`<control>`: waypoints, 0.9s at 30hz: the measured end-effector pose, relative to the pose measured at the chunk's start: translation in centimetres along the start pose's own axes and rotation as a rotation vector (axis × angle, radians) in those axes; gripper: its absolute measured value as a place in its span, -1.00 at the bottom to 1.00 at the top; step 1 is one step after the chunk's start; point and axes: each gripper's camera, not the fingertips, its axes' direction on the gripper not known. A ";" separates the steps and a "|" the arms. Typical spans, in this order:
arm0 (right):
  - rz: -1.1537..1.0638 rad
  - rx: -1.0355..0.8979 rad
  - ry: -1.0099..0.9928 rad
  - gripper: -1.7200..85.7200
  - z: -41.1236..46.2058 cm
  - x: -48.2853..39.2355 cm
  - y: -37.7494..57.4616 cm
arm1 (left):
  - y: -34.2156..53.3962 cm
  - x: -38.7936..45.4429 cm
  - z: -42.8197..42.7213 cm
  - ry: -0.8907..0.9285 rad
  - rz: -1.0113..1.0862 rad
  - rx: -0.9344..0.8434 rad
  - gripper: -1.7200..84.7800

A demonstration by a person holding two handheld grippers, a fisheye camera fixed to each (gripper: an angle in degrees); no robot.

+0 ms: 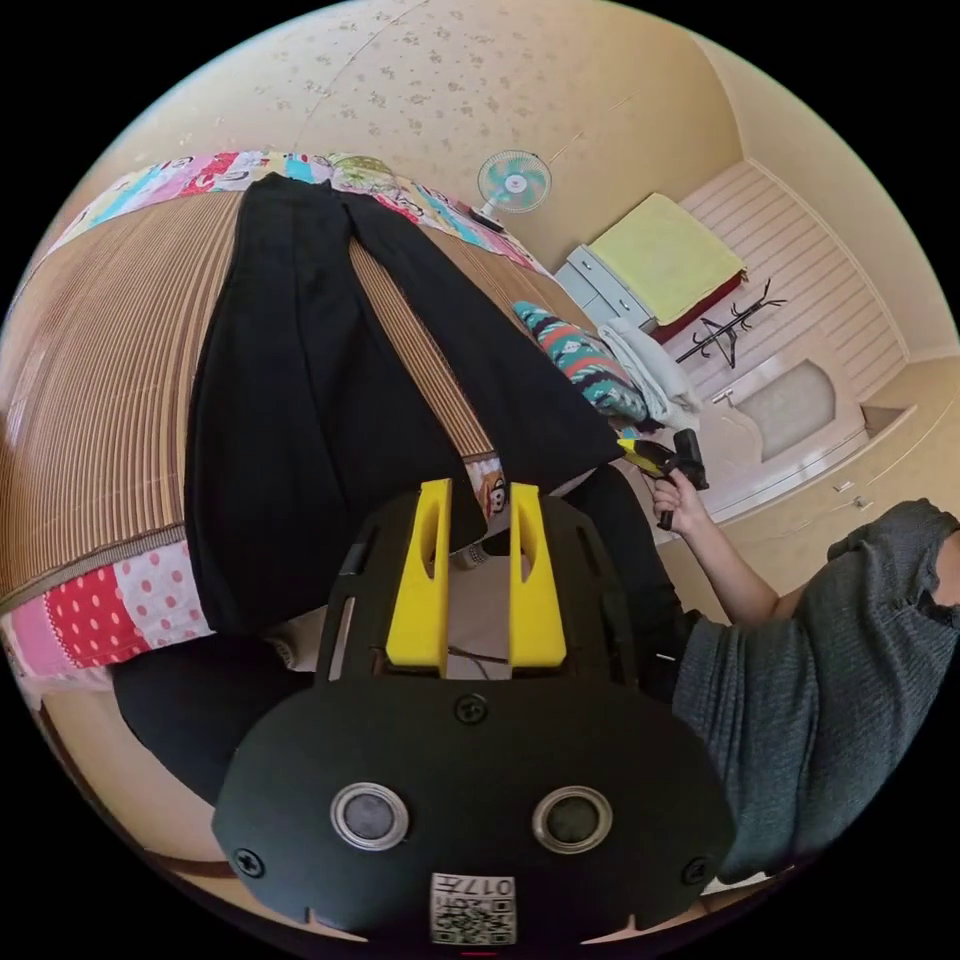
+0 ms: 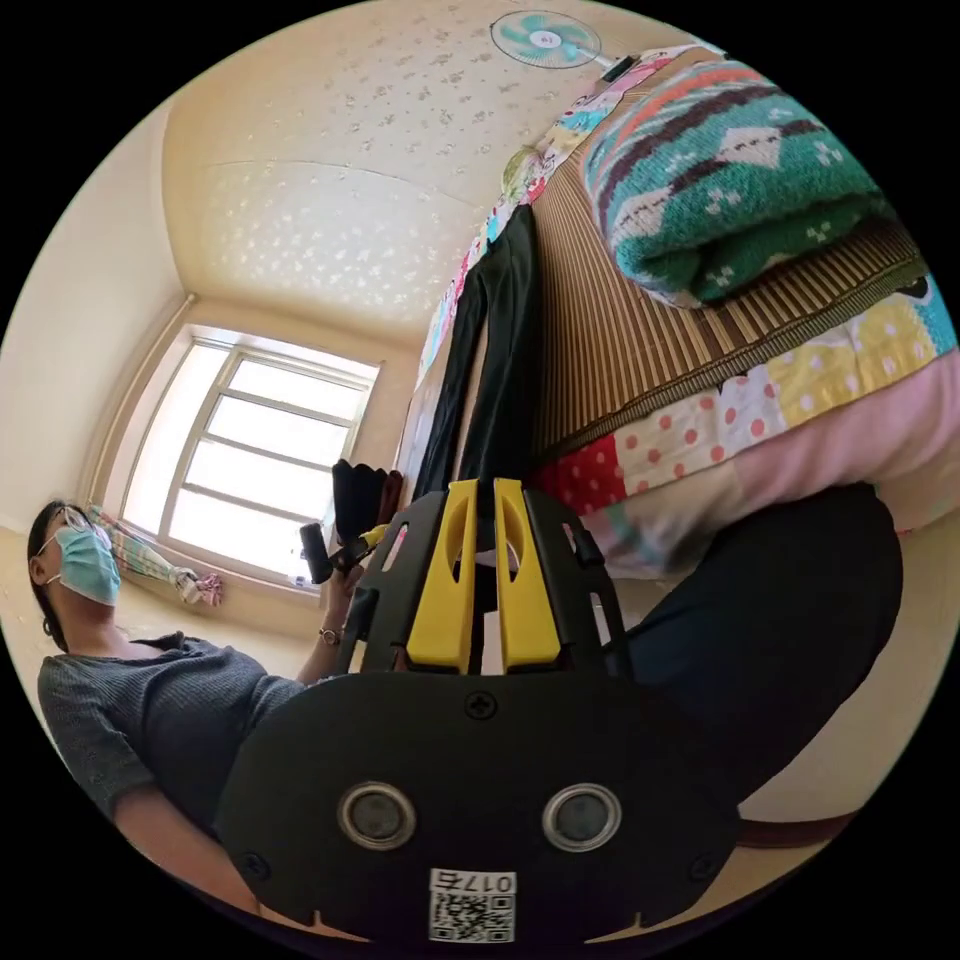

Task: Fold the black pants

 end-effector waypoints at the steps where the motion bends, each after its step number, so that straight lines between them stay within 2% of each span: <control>1: 0.010 -0.003 -0.012 -0.89 -0.4 0.1 -0.2 | -1.2 -0.9 0.7 -0.071 -0.030 -0.034 -0.75; 5: -0.024 -0.028 0.017 -0.89 -1.3 -0.7 -0.6 | -3.2 -5.6 4.8 -0.213 -0.222 -0.158 -0.79; 9: -0.110 0.006 -0.054 -0.89 -2.6 -1.7 0.1 | -1.2 -8.0 4.8 -0.063 -0.356 -0.063 -0.95; 13: -0.214 0.026 -0.109 -0.89 -4.8 -3.0 1.2 | 1.5 -6.0 4.9 0.018 -0.289 -0.112 -0.97; 17: -0.296 -0.063 -0.078 -0.89 -5.4 -6.1 1.0 | 3.3 -4.5 2.7 0.050 -0.324 -0.081 -0.95; 19: -0.358 -0.138 -0.074 -0.89 -4.4 -8.4 0.5 | 3.2 -2.4 0.3 0.161 -0.299 0.046 -0.88; 21: -0.395 -0.237 -0.093 -0.89 -2.2 -10.3 -0.2 | 1.6 -0.1 -0.3 0.235 -0.225 0.070 -0.82; 24: -0.450 -0.416 -0.114 -0.89 3.4 -12.6 -0.9 | -2.9 2.0 1.6 0.407 -0.130 -0.028 -0.79; 27: -0.471 -0.557 -0.116 -0.89 9.2 -13.7 -1.1 | -6.9 1.0 4.6 0.598 -0.188 -0.104 -0.68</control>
